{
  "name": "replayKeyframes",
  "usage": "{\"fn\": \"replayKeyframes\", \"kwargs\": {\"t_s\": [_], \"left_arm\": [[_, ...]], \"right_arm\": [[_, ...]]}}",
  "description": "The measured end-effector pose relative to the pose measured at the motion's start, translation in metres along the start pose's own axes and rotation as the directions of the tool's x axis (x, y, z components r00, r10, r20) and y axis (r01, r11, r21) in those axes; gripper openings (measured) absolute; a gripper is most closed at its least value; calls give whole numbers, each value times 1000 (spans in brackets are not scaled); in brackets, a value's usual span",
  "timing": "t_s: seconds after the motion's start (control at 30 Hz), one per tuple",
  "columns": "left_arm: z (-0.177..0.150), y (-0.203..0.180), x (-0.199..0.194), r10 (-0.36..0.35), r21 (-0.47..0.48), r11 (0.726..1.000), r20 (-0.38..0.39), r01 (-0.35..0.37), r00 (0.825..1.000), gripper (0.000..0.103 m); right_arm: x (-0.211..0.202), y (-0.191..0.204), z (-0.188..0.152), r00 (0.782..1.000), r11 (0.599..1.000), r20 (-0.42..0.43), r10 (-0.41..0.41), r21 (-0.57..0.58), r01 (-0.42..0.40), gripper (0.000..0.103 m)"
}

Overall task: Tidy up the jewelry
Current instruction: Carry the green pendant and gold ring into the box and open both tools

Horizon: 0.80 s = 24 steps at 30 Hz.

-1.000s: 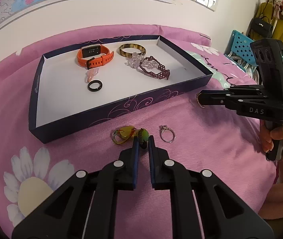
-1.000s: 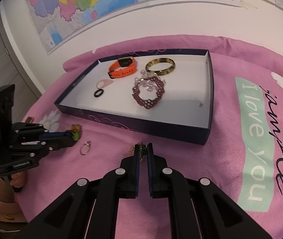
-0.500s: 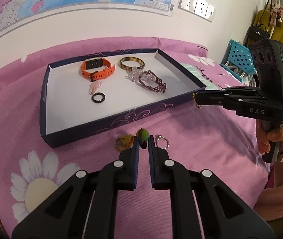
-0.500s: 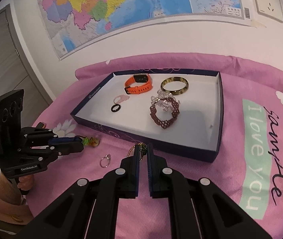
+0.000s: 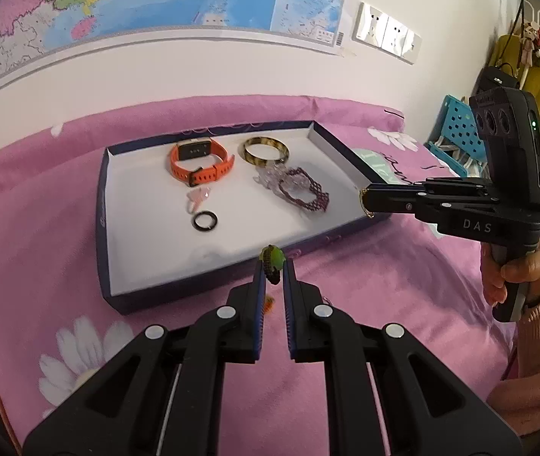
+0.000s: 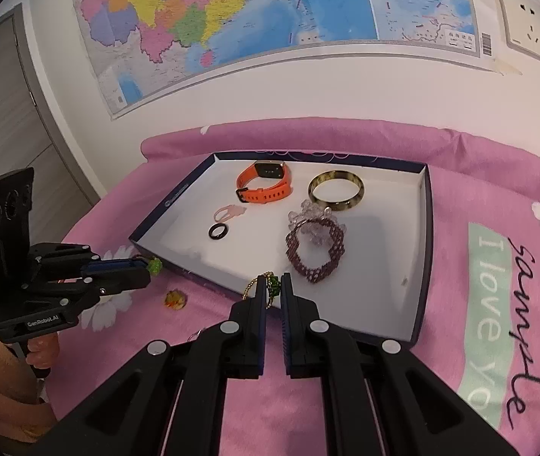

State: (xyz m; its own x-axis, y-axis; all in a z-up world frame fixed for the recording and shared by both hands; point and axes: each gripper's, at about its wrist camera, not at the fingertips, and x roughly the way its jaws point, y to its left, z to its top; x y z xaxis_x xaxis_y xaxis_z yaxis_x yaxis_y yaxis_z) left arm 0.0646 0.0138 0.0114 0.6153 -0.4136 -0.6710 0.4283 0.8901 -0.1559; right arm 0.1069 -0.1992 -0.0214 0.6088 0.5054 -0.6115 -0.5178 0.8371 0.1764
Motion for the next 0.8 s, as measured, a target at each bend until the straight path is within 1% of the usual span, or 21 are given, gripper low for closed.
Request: {"fn": "replayKeyframes", "kwargs": {"t_s": [0.4,0.8], "left_arm": [[17,10,14,27,-1,1000,-5,-27,1000,10],[24,20,36,41,-26,999,-50,-43,998,10]], "right_arm": [[19,0,16,1000,1000,-17,-10,-22,10,6],[38,-5,26,998,999,-42,-38,-18,37,6]]}}
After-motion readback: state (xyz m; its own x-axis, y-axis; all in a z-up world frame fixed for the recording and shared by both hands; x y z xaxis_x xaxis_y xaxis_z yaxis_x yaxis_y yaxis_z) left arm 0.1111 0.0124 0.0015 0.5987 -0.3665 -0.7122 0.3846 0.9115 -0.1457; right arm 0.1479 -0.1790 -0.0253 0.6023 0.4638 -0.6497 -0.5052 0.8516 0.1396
